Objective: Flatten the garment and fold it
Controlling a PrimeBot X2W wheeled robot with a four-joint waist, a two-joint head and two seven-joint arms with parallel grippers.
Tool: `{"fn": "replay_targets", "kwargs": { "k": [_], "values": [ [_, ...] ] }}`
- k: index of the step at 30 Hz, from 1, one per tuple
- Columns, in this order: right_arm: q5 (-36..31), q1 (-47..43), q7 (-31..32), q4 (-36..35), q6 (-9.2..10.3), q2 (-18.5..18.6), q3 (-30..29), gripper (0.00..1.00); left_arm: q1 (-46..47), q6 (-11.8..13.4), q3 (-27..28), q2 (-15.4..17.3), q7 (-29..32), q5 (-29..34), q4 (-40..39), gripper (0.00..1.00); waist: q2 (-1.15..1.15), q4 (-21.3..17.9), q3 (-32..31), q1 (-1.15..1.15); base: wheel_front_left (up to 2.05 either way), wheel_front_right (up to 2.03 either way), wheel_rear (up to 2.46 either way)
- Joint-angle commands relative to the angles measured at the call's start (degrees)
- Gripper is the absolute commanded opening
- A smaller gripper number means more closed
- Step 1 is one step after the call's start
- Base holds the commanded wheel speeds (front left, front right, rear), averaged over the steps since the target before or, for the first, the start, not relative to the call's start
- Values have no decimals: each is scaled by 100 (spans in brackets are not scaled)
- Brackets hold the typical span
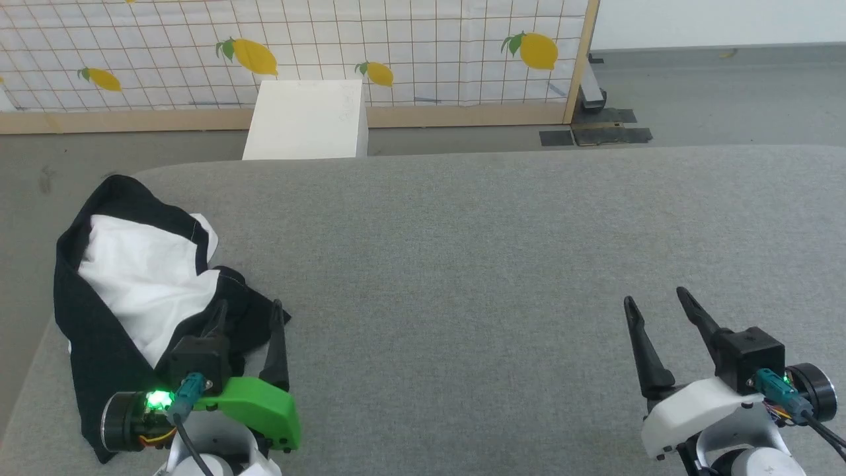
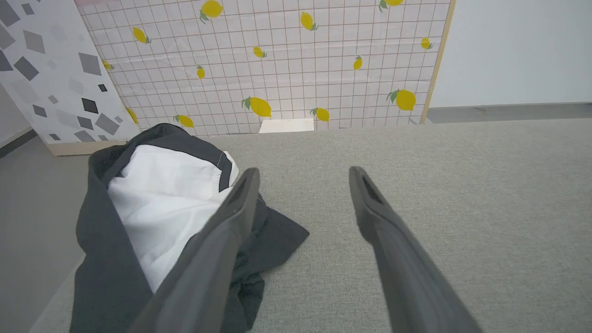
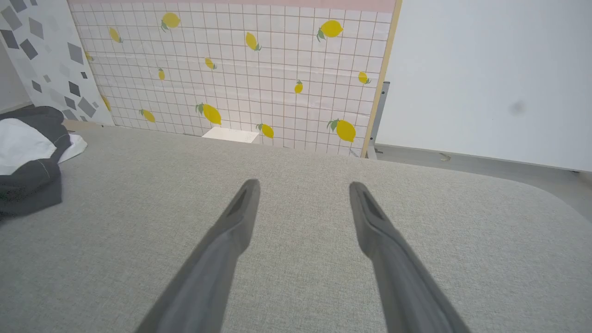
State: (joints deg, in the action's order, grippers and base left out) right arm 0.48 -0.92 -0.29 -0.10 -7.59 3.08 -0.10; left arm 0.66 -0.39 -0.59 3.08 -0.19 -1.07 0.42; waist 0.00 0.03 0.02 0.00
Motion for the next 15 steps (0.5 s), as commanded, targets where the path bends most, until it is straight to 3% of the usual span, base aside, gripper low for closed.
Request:
{"fn": "replay_targets", "kwargs": {
  "k": [1,15],
  "values": [
    [20,13,-47,19,0,-1,-2,100,27,22,-19,-1,-59,-16,34,100,0,6,1,0,0,0,0],
    [36,35,-181,84,2,-3,-5,100,105,87,-102,22,-228,-110,187,100,0,260,-5,0,0,0,0]
  ]
}}
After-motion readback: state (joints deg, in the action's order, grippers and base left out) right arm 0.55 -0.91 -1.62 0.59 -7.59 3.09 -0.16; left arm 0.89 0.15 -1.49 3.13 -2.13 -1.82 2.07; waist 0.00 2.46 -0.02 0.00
